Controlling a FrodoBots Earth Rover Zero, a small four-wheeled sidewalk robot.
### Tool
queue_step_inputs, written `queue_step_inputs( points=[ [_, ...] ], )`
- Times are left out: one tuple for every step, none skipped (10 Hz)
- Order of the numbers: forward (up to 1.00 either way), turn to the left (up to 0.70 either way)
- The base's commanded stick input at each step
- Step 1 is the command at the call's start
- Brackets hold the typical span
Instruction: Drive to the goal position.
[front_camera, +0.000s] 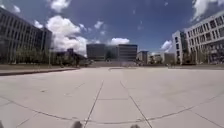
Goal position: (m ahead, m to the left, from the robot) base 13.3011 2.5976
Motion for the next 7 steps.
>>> queue_step_inputs(
  points=[
    [0.7,0.0],
    [0.7,0.0],
    [0.7,0.0],
    [0.7,0.0],
    [0.7,0.0],
    [0.7,0.0],
    [0.7,0.0]
  ],
)
